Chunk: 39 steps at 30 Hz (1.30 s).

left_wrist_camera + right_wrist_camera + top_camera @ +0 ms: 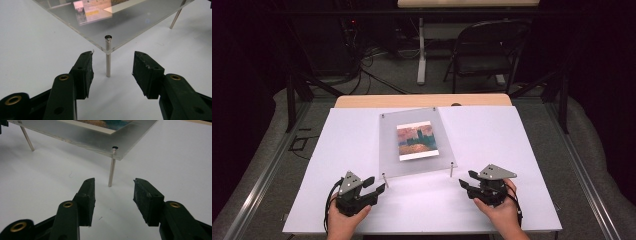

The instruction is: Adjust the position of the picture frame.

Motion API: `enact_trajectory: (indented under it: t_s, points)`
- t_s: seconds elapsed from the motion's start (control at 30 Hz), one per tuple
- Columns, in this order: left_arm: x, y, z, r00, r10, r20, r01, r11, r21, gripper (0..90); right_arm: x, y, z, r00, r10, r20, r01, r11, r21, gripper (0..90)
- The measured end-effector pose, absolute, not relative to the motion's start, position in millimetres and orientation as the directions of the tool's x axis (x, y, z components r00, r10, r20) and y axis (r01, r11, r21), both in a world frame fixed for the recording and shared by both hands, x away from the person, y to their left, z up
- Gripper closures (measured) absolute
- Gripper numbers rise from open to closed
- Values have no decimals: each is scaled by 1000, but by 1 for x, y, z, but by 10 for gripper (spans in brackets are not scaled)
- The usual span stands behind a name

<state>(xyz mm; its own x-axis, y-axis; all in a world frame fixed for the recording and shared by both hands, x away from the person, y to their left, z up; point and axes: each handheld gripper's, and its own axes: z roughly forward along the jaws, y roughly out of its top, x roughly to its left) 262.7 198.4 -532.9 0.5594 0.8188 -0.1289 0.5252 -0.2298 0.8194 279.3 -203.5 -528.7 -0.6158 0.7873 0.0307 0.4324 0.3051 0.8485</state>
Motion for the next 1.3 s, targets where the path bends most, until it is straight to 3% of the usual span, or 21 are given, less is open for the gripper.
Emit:
enact_trajectory:
  t_s: [0.3,0.6,1.3]
  points:
    - [270,190,-539,557,823,-107,551,-271,789,583,295,-196,-535,-619,784,42,453,313,835,594]
    - [281,177,-546,554,827,-92,572,-298,764,624,305,-193,-545,-625,778,68,491,323,809,604]
    - [293,175,-552,518,842,-153,598,-227,769,813,327,-163,-557,-641,765,65,488,341,804,684]
